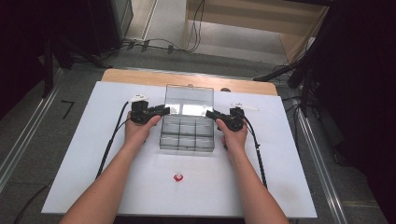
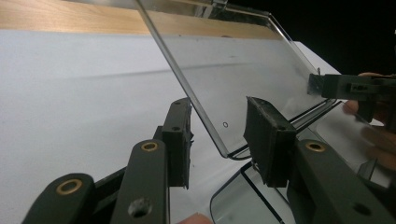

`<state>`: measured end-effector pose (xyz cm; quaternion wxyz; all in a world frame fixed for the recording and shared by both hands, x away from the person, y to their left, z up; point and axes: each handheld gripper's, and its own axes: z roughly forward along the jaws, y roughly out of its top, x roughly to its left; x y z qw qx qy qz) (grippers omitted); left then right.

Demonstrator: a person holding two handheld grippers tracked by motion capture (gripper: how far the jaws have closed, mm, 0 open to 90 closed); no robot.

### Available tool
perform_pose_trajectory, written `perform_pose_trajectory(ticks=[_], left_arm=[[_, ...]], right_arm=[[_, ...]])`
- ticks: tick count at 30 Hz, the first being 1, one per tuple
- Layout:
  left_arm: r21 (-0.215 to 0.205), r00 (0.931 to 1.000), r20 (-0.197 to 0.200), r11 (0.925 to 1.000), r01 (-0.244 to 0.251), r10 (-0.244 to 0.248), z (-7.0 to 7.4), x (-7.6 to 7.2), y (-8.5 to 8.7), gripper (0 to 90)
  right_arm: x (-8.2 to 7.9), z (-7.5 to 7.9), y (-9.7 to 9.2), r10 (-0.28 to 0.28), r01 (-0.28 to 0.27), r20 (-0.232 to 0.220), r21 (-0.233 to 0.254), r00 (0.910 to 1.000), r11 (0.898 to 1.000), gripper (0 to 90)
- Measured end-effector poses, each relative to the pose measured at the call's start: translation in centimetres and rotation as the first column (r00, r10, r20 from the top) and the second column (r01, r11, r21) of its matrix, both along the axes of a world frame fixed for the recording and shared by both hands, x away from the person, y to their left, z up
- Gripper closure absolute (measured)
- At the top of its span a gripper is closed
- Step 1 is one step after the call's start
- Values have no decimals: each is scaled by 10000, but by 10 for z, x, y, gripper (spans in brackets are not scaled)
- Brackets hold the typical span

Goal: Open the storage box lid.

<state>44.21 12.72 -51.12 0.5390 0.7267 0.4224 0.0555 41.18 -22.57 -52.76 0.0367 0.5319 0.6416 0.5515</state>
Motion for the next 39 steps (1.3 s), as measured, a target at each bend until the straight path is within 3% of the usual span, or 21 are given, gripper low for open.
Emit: perform_pose_trajectory(ticks=[10, 13, 25, 30, 33, 39], left_arm=[[-124, 9998, -161, 9999, 63, -65, -1, 1, 0, 576], [-85, 9998, -201, 9999, 80, -82, -1, 1, 0, 559], [-2, 9996, -131, 9997, 246, -246, 0, -1, 0, 511], [274, 9997, -25, 9993, 253, -253, 4, -3, 2, 392], [231, 9994, -71, 9991, 347, -346, 7, -6, 3, 351], [222, 9973, -37, 9970, 741, -740, 10, -16, 6, 158]], right_arm=[[1, -1, -1, -14, 16, -124, 112, 9999, 9999, 593], [1, -1, 0, -162, 162, -186, -13, 9997, 9999, 550], [-1, 0, 0, -301, 297, -152, -265, 9994, 9992, 554], [-6, 5, 2, -352, 363, 162, -747, 9992, 9965, 375], [-10, 7, 1, -182, 202, 208, -988, 9996, 9949, 271], [-26, 14, 7, 271, -115, 706, -2127, 9971, 9771, 117]])
